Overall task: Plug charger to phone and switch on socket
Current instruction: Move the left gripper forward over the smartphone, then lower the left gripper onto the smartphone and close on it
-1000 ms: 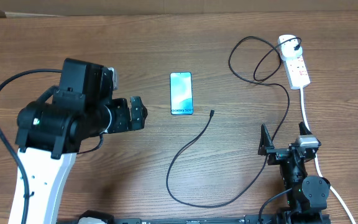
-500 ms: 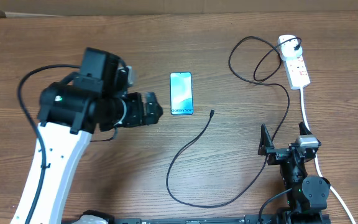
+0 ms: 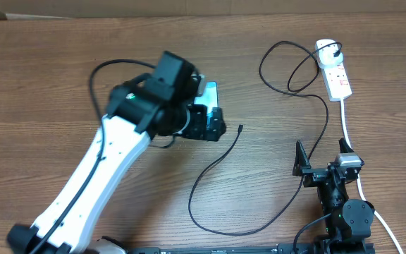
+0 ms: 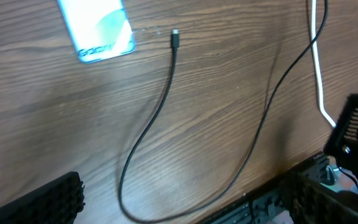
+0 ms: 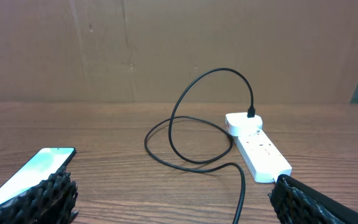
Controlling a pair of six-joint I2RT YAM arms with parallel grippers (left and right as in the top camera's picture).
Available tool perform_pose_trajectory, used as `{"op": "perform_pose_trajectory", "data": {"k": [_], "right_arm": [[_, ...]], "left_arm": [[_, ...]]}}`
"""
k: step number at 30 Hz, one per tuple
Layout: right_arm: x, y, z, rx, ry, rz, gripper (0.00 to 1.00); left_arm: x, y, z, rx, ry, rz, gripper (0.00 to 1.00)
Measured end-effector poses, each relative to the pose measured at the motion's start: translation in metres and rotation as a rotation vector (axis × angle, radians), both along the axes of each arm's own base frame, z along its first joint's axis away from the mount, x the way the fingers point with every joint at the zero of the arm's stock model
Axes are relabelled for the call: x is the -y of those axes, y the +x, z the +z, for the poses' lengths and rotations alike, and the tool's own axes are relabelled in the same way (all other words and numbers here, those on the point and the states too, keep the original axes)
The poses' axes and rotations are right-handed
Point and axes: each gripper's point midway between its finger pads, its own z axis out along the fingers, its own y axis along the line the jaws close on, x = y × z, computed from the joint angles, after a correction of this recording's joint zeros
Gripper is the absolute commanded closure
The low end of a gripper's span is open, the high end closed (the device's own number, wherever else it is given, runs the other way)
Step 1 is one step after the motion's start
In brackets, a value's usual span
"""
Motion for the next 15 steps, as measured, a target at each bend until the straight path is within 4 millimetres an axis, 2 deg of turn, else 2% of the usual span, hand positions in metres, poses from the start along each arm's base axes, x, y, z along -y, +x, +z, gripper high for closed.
{"op": "perform_pose_trajectory", "data": {"k": [3,8,15], "right_arm": [[0.000,0.000,0.000,0.000,0.000,0.000,0.00],[0.000,0.000,0.000,0.000,0.000,0.000,0.00],[0.000,0.000,0.000,0.000,0.000,0.001,0.00]], "left_arm": [[0.010,0.009,-0.022,-0.024,0.039,-0.010,0.00],[-0.001,0.029,-0.053,-0.032,0.159,0.081,0.00],[0.002,0.064,-0.072,0.046,0.200,0.148,0.00]]}}
